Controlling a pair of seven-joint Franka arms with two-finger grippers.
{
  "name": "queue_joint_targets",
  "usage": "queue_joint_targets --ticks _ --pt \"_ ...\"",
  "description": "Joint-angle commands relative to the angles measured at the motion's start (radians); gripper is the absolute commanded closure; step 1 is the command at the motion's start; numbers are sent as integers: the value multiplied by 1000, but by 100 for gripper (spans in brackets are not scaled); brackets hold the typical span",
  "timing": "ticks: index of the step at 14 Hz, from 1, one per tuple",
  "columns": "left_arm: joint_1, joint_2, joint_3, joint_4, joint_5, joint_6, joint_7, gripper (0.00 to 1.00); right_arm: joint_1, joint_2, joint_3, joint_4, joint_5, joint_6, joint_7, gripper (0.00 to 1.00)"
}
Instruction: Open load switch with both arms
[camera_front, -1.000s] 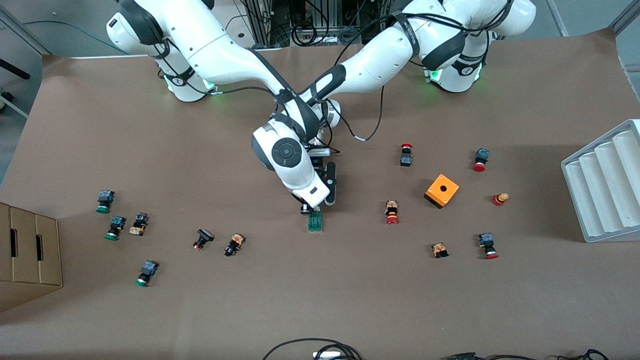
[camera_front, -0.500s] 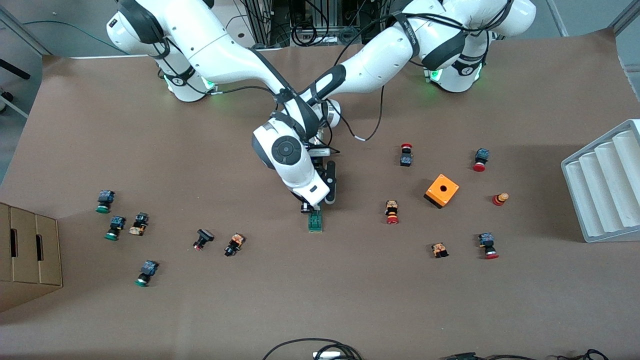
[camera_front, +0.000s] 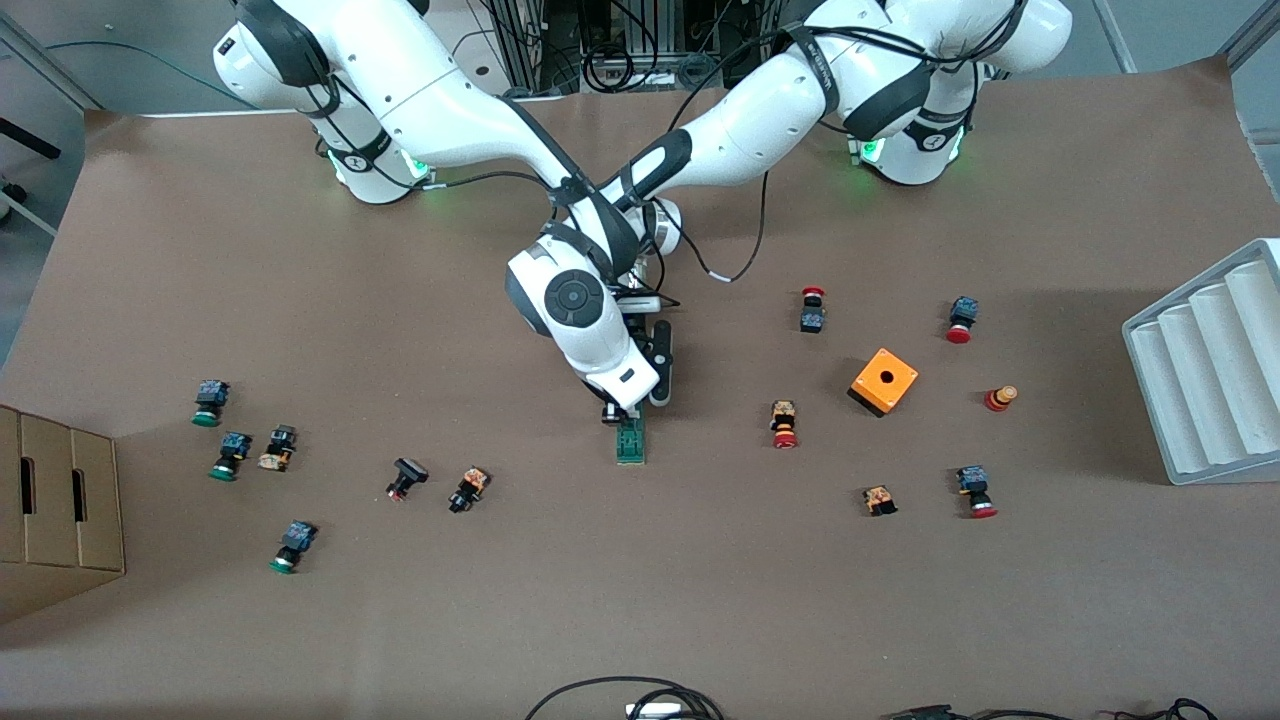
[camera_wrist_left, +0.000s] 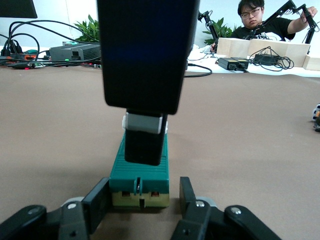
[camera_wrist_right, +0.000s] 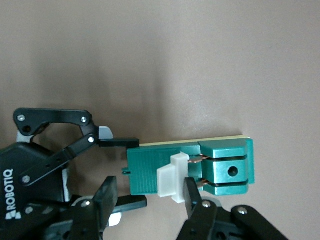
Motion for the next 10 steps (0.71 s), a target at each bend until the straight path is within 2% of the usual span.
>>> queue_joint_targets --ticks 1,4,7,10 --pt "-17 27 6 16 1 3 -24 37 12 -5 0 -37 17 51 4 38" --pt "-17 27 6 16 1 5 -23 37 18 -5 0 -37 14 51 27 38" --pt "-17 27 6 16 1 5 -24 37 18 -3 1 -37 -41 51 64 38" --pt "-17 27 6 16 1 3 -24 37 20 0 1 -37 -50 52 70 38"
